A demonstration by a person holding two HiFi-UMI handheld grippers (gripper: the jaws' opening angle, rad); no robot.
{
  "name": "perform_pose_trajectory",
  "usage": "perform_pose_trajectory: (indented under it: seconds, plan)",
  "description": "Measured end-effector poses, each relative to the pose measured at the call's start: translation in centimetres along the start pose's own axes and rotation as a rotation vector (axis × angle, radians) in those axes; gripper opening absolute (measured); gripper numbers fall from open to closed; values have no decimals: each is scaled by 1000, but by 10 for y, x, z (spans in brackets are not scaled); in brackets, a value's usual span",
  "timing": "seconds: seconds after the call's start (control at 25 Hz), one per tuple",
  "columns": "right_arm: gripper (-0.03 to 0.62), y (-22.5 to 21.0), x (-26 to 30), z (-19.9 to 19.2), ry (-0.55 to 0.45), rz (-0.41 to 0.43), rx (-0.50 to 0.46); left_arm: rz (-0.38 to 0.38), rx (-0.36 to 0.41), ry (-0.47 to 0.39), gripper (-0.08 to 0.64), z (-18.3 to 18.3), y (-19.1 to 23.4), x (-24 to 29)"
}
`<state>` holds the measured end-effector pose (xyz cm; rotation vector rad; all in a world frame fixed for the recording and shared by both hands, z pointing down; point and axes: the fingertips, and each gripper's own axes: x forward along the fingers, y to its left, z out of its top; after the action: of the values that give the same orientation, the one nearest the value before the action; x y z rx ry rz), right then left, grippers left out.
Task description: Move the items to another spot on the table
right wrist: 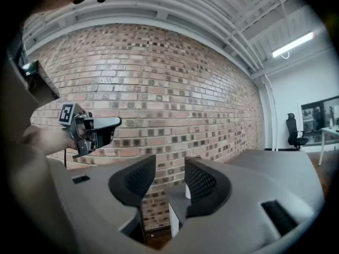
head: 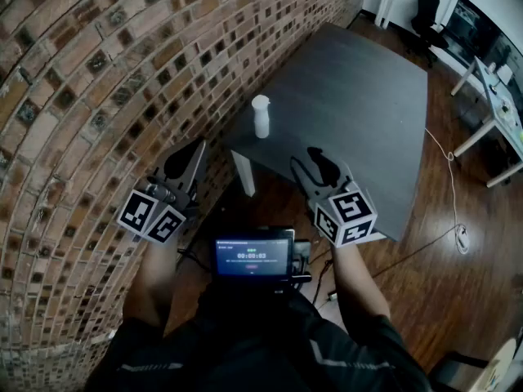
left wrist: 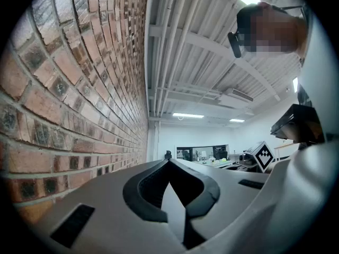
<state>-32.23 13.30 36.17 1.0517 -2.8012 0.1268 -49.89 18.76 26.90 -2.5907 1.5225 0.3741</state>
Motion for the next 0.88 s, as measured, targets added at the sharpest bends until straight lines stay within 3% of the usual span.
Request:
perform_pose_trajectory:
  seconds: [0.36, 0.44, 0.6, 0.88]
  plan:
    - [178, -6, 108, -18, 35, -174, 38, -68, -15, 28, 3, -15, 80, 20]
    - [245, -8, 128, -26, 56, -198, 53, -86, -28, 35, 3, -21, 94, 24]
    - [247, -19, 162, -43, 83, -275, 74, -104, -54, 51, 3, -33, 115, 33]
    - [334, -47, 224, -93, 158, -396, 120, -98, -88, 94, 3, -63, 139, 55]
